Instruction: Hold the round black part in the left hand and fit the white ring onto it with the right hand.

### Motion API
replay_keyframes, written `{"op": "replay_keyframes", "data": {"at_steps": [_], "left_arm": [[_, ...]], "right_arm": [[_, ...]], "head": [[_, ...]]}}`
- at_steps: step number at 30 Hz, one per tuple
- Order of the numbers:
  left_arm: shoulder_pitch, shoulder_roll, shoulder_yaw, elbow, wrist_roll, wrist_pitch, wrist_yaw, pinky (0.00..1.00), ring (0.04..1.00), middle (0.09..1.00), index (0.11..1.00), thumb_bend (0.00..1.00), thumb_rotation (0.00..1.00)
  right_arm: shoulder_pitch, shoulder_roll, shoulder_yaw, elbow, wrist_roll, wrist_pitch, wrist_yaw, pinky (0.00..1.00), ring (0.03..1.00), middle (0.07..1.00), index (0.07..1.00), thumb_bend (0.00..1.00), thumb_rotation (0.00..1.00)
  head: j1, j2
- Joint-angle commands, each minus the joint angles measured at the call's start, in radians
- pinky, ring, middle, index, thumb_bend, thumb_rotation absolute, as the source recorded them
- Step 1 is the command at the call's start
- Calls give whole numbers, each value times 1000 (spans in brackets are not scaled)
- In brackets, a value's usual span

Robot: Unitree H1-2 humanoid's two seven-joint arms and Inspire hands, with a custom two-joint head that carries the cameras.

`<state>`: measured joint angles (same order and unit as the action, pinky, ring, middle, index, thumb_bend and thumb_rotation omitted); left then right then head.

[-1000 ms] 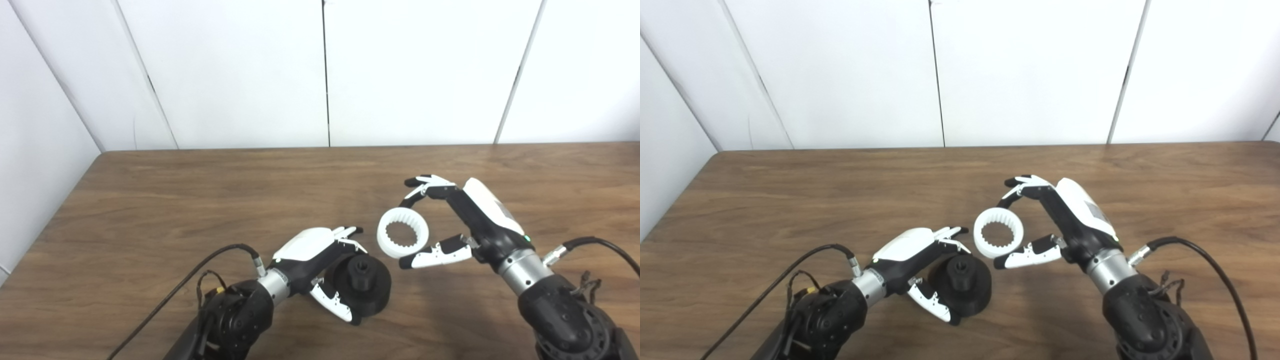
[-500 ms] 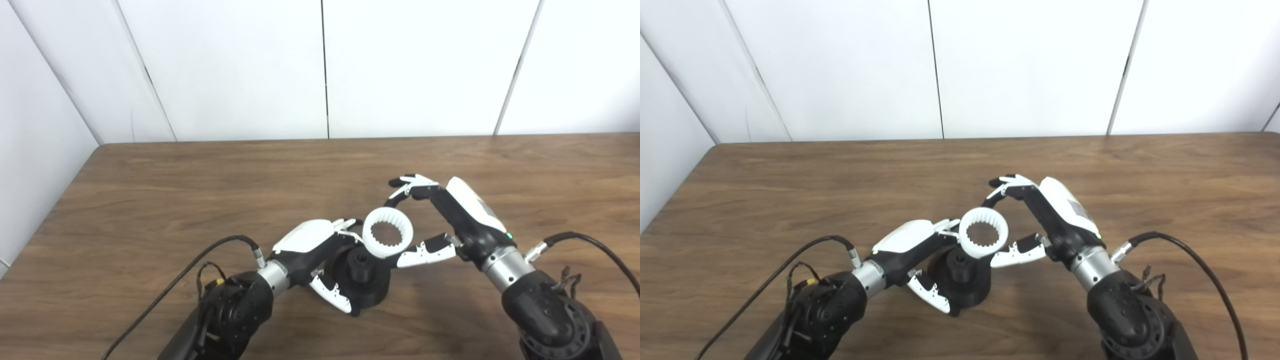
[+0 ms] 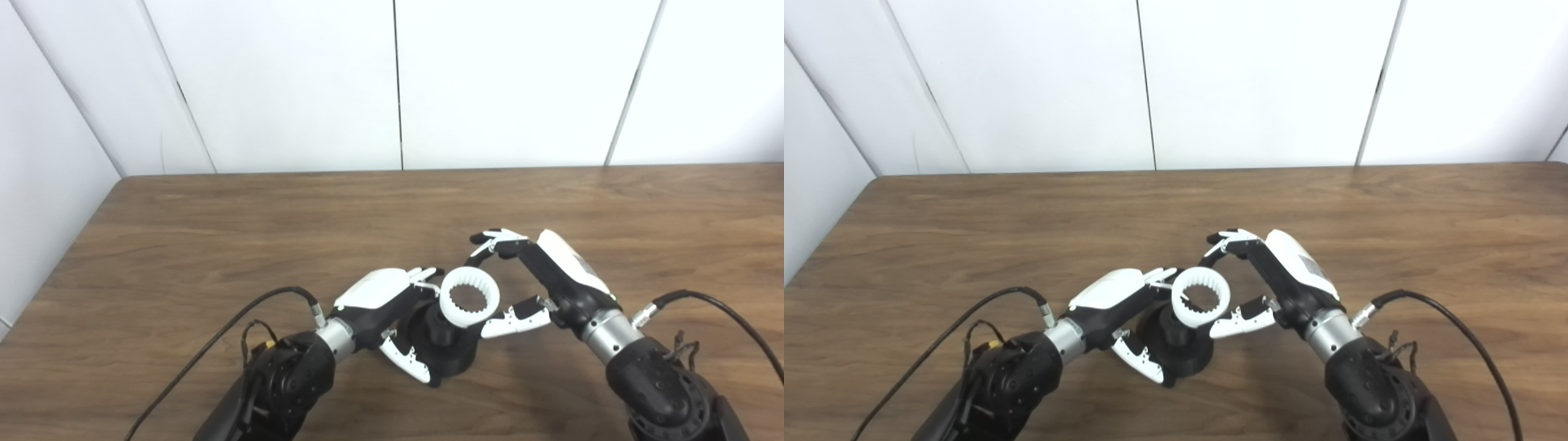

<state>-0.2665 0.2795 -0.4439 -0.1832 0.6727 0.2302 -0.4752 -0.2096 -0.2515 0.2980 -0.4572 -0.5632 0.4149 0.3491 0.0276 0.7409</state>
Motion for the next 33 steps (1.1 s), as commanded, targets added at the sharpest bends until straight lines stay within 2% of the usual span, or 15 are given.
{"op": "replay_keyframes", "data": {"at_steps": [1, 27, 33], "left_arm": [[-19, 8, -1, -12, 24, 21, -11, 954, 1000, 1000, 701, 896, 190], [-12, -10, -7, -15, 43, 26, -2, 945, 1000, 1000, 699, 900, 199], [-6, -16, -5, -21, 41, 30, -2, 915, 1000, 1000, 699, 902, 203]], "right_arm": [[-22, 8, -3, -8, 10, -38, -10, 832, 936, 848, 491, 523, 158], [-25, 6, 31, -13, 9, -33, 1, 825, 940, 848, 492, 522, 160], [-27, 5, 34, -17, 8, -23, 12, 830, 944, 847, 491, 523, 160]], "head": [[1, 1], [8, 13], [9, 17]]}}
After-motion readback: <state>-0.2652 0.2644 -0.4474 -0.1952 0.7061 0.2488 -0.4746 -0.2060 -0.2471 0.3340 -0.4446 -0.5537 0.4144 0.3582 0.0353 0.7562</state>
